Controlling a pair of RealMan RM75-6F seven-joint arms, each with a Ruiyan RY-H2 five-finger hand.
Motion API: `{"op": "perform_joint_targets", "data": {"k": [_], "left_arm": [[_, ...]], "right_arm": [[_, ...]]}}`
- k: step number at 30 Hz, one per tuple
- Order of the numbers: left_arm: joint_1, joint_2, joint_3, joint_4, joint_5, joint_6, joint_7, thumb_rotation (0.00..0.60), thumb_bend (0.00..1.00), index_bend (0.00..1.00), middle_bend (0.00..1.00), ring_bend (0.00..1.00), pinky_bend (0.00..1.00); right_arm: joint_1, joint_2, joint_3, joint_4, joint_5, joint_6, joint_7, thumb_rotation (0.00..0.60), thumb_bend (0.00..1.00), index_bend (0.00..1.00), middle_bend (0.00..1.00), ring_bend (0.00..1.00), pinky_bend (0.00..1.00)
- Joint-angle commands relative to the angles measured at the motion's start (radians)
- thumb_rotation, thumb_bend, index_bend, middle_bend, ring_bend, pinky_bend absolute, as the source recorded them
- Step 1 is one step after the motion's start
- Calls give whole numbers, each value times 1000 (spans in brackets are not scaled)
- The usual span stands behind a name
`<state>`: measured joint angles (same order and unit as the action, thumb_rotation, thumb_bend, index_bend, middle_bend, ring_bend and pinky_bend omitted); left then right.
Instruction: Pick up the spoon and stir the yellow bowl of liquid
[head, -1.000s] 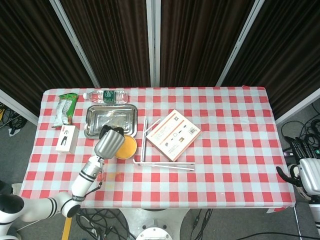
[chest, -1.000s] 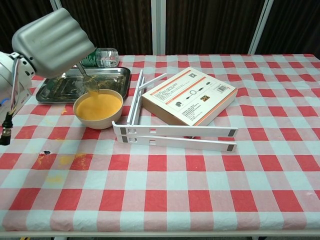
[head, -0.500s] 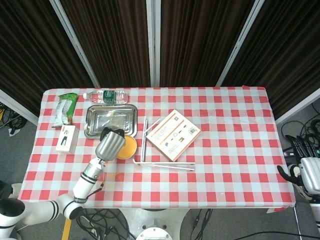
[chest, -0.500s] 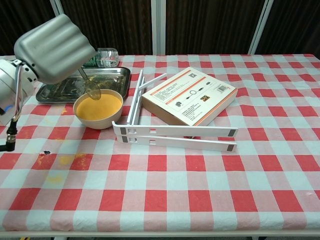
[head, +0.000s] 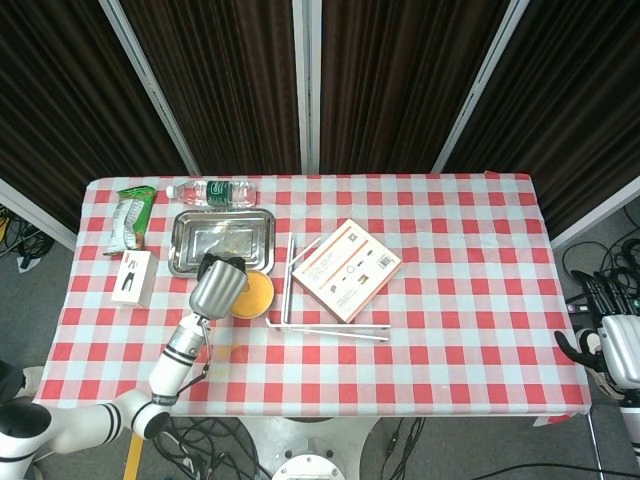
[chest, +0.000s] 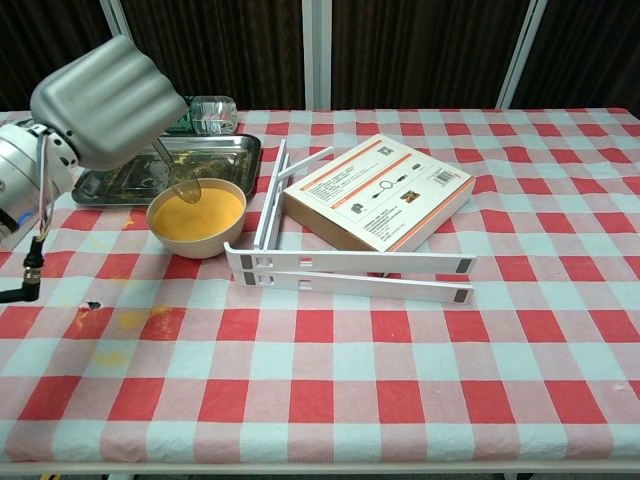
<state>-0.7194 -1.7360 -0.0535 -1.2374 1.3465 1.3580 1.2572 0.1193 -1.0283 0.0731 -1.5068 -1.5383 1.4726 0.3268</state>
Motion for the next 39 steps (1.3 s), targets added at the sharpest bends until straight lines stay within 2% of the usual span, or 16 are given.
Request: {"op": "perform_joint_targets", "data": {"k": [1,10,14,18,23,30,35,37,39], "left_arm": [[9,3,-20,-19,-9,-4,-32,600,443,695,1000,945,980],[13,34,-113,-62,-123,-75,-138,600,441,695,1000,945,980],[8,51,-175,-87,-221,-150,-238,600,441,695,1000,945,980],[-12,61,-229,-44,-278,-197,-319,600,442,695,1000,945,980],[-35,71,-310,10,-460,-339,-428,600,440,695,1000,945,980],[-78,37,-324,172,-615,-486,-490,600,434,660,1000,944,980],[-121,-14,-313,304,-644,-541,-517,600,432,644,1000,941,980],[-130,-24,-312,330,-657,-558,-525,600,432,607,999,938,980],[-136,-24,-306,336,-674,-579,-528,600,429,497,986,928,979]], "right_arm": [[-1,-1,0,1,1,1,0,600,216,21,99,0,71],[-2,1,-1,-4,5,-4,-6,600,216,21,99,0,71],[3,0,-2,-7,2,-10,-10,600,217,21,99,0,71],[3,2,-1,-11,5,-12,-14,600,216,21,99,0,71],[0,5,-2,-15,11,-13,-19,600,216,21,99,0,71],[0,8,-1,-20,18,-19,-24,600,217,21,99,0,71],[2,9,1,-22,23,-26,-28,600,217,21,99,0,71],[3,9,2,-22,25,-28,-29,600,216,21,99,0,71],[4,10,3,-22,27,-30,-29,600,216,21,99,0,71]]}}
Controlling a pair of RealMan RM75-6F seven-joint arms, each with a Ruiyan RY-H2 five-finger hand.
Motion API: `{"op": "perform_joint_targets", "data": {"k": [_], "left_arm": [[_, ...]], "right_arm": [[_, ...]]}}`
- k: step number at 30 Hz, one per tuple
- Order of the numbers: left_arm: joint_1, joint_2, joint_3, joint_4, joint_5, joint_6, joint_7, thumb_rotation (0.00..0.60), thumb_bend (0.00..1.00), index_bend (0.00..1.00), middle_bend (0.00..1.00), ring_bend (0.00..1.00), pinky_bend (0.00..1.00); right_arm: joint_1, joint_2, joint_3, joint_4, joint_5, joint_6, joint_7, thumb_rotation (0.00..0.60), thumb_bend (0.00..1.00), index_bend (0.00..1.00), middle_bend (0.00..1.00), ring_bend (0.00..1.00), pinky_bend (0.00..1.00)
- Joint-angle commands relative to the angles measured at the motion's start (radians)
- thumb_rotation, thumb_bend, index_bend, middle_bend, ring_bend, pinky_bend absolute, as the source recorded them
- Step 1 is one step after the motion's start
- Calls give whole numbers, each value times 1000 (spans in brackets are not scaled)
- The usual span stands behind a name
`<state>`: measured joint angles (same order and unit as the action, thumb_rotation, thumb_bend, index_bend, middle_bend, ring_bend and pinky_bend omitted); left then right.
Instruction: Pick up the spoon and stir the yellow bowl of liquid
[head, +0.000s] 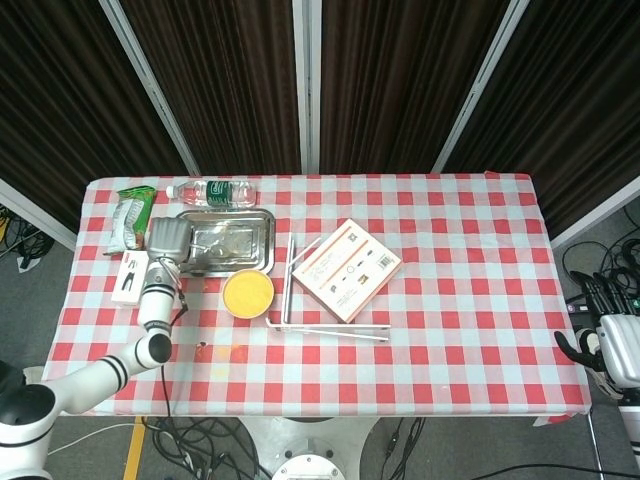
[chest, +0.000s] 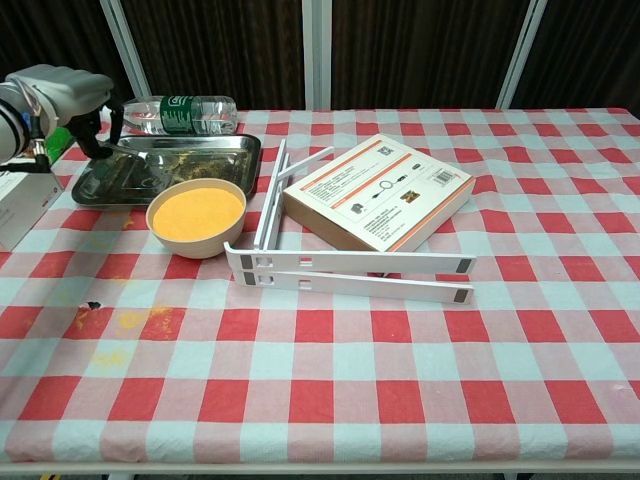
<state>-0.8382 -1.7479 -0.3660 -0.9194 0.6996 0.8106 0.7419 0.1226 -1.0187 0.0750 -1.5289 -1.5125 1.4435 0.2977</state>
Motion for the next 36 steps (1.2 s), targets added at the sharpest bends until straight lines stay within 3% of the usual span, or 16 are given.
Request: {"op": "perform_joint_targets", "data": {"k": [1,6,12,17,21,23,29,36], "left_arm": [[-19,-9,10,15,-35,-38,-9,600,429,436,976,920,979],[-9,18,26,-38,-36,-15,-28,600,428,283,929,881,971],[67,137,55,-224,76,138,-102,600,426,257,795,729,916],[208,312,124,-472,222,331,-171,600,348,288,644,524,665],[315,427,196,-588,311,444,-205,600,229,288,467,370,409],[378,480,232,-649,349,490,-261,600,215,288,431,335,360],[551,532,351,-720,484,674,-333,600,210,288,412,316,320],[681,524,421,-718,594,810,-397,600,210,288,412,316,301]], "right_arm": [[0,0,1,1,1,-1,0,600,217,21,100,0,71],[1,-1,1,4,-1,-1,5,600,216,21,100,0,71],[2,5,2,10,3,-6,14,600,217,21,101,0,71],[3,11,0,19,14,-23,25,600,212,20,96,0,71],[7,9,-1,30,13,-33,40,600,187,21,76,0,69],[9,6,-1,35,12,-35,43,600,187,21,69,0,53],[5,-20,-3,50,-3,-15,51,600,190,21,56,0,22],[-6,-31,-19,33,-26,3,33,600,191,20,57,0,6]]}}
